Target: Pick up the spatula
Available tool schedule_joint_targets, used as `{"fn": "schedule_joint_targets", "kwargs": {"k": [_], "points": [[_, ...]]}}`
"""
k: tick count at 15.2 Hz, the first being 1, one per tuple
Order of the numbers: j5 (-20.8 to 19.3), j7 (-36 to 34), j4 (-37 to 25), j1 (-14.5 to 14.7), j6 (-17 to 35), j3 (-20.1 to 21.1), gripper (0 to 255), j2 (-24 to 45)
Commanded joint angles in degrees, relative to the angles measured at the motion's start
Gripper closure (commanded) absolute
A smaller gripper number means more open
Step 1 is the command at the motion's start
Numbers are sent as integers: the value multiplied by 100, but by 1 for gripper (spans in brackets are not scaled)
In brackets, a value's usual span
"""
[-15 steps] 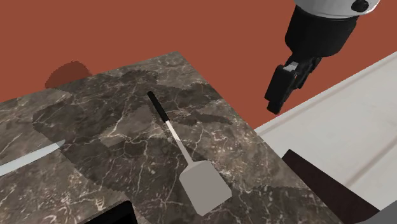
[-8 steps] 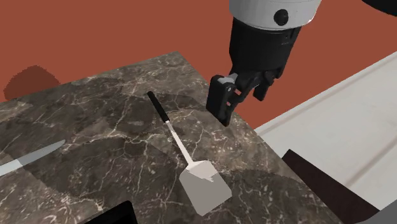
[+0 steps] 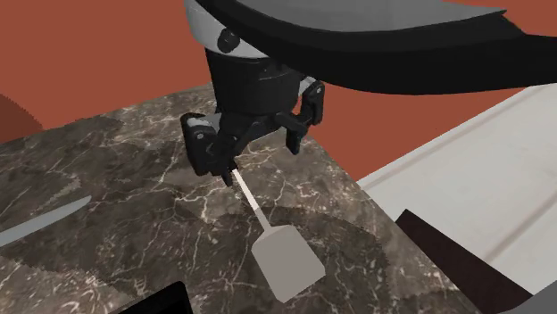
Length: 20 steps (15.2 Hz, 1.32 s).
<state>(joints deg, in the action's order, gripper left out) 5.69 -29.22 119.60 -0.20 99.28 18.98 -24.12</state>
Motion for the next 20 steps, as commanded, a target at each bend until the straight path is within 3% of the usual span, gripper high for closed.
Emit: {"fn": "schedule_joint_targets", "kwargs": {"k": [1,10,11,20], "points": [[-39,-405,-325,-24,76,213,0,338],[-7,-406,281,4,656,252,0,311],[-6,-402,287,4,656,249,255,306],[-7,-406,281,4,656,252,255,312]]}}
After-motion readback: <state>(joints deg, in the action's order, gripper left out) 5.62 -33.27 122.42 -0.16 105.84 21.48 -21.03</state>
